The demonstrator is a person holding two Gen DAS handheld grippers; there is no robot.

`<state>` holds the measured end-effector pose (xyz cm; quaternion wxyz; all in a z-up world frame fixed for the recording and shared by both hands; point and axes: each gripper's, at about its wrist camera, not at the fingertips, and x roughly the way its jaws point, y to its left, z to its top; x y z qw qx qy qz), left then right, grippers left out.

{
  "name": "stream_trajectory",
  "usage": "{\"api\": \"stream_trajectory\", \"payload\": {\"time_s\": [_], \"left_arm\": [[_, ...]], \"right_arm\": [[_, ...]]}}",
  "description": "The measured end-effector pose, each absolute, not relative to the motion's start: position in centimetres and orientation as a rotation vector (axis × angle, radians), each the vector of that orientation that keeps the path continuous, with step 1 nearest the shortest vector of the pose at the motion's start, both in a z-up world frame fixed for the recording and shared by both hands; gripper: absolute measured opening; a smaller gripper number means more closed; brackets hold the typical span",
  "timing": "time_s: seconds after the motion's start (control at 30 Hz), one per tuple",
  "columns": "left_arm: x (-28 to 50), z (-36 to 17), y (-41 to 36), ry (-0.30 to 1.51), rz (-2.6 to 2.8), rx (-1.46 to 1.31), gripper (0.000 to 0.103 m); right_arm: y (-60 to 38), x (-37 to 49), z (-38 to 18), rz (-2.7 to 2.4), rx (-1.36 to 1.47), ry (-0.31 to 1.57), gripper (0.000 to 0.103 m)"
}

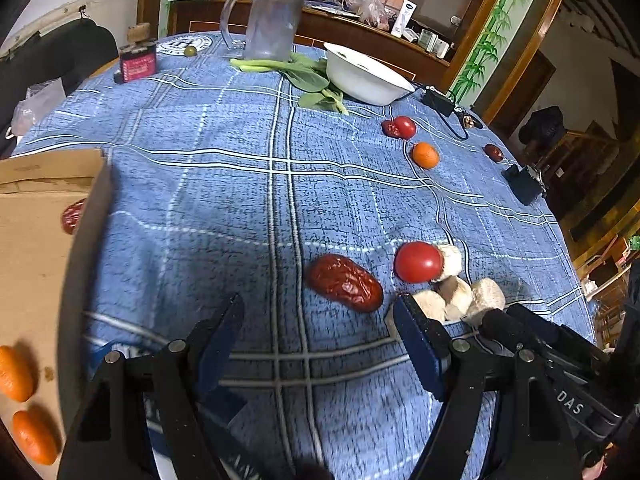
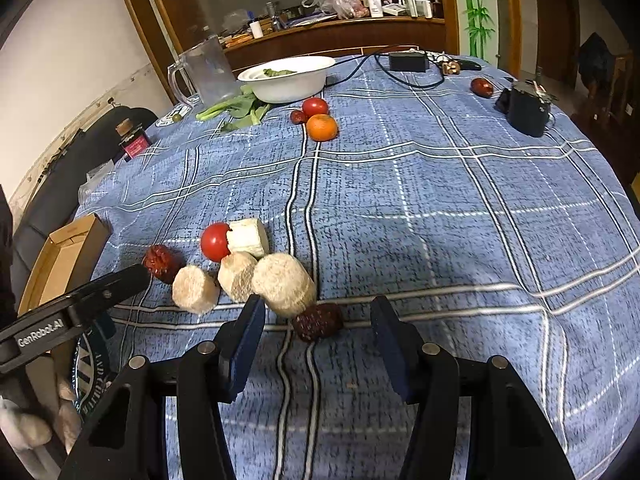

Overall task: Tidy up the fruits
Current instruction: 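Grasp a red jujube with the left tool while the right tool grasps a round yam slice, then carry jujube and yam slice into the tray and open both tools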

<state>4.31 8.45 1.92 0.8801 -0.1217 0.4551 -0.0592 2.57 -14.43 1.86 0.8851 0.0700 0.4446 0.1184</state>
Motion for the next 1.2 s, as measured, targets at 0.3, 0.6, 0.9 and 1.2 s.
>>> {"api": "stream_trajectory", "payload": {"time_s": [0.3,0.6,0.9,1.2], "left_arm": [[4.8,1.3,7.3,0.905,-0.171,-0.183,0.046],[4.4,1.2,7.3,0.874,-0.220,-0.208,0.039],[4.5,1.2,7.9,0.855,-0.233,-0.260,0.038],[1.6,3.6,8.5,0.766,-0.243,-0.275,0.038]], "right_arm": [[-11.8,3.4,1.0,0.258,0.040,0.903,0.055],[-11.4,2.9,1.3,0.286,0.065,0.881,0.035],[-11.1,1.8,1.9,0.273,0.037,0.831,0.035],[-11.9,-0.6,3.1,0.254,0.092,0.801,0.035]]}}
